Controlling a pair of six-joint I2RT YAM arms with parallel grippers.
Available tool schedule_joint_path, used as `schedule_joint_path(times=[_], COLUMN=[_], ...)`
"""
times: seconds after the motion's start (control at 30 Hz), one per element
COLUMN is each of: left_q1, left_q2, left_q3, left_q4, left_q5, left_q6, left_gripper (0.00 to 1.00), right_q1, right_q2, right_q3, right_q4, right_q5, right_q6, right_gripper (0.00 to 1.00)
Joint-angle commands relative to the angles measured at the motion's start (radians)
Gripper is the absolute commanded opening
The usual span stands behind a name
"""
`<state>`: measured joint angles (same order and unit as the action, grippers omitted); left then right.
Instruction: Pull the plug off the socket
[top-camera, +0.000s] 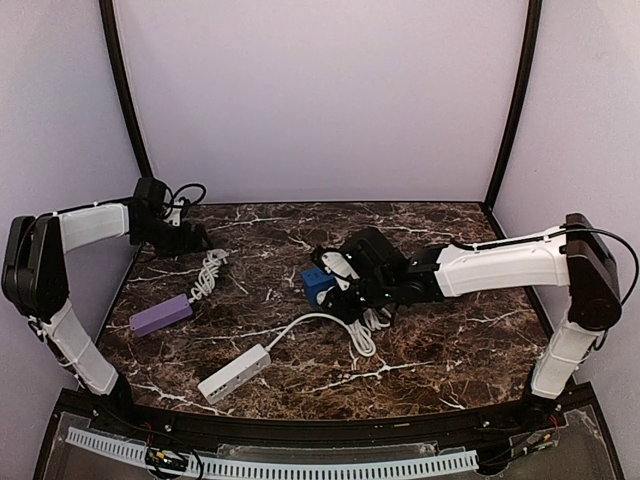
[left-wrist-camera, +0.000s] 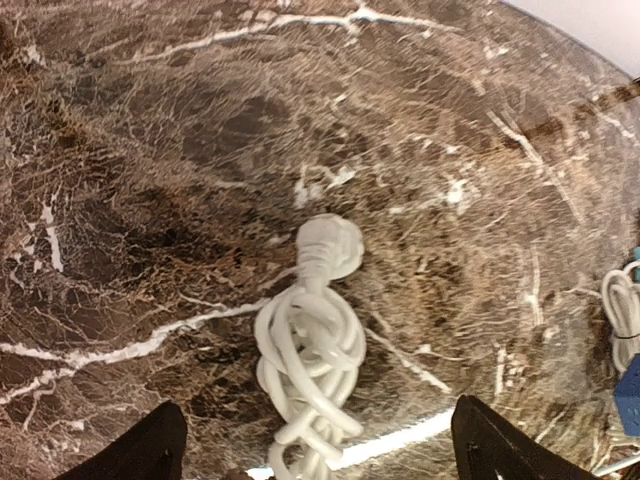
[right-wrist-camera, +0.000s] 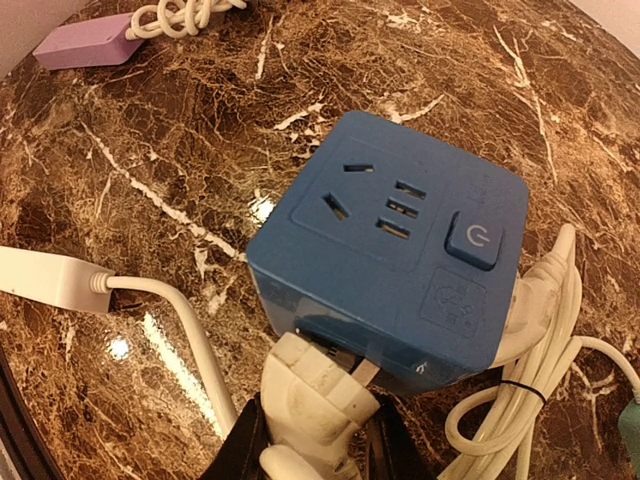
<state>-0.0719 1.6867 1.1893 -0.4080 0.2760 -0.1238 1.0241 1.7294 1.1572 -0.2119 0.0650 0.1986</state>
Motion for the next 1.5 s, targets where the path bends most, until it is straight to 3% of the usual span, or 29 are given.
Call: schedule_joint_path(times=[0.0,0.17,0.33,0.43,0.8,1.0,1.3,1.47], left_q1=[-0.029,-0.213,-0.35,-0.402,-0.501,-0.523,-0.54,-0.547], left_q2=[-0.189,-0.312,-0.335,-0.323,-0.174,-0.101,-0.029,-0.017], left_q3=[-0.074,-0.14,-0.141,-0.144,-0.085,-0.035,0.017,0.027], left_q4=[0.125,0.262,0.306,0.293,0.17,0.156,0.131,0.127], left_q5=[0.133,0.265,0.417,0.423,0.339,0.404,0.39,0.404], left_q6=[-0.11,-0.161,-0.093,-0.048,0.076,0.089,0.109,0.114], left_gripper=[0.96,0.97,0.97,0.98,0.99,0.98,0.86,0.74], right_q1=[0.014,0.02,0.023,0.025,0.033,0.034,0.037,0.037], right_q2=[-0.084,-0.102,-0.087,-0.081,-0.081,-0.079,-0.077,-0.072], right_q3=[-0.012,-0.02,0.005,0.019,0.03,0.033,0.033,0.036], right_q4=[0.148,0.246,0.284,0.29,0.291,0.285,0.272,0.269], right_q5=[0.029,-0.014,-0.056,-0.06,-0.114,-0.123,-0.137,-0.142], right_q6=[0.012,0.011,0.024,0.024,0.021,0.017,0.009,0.006], right_gripper=[0.0,0.0,0.0,0.0,0.0,0.0,0.0,0.0])
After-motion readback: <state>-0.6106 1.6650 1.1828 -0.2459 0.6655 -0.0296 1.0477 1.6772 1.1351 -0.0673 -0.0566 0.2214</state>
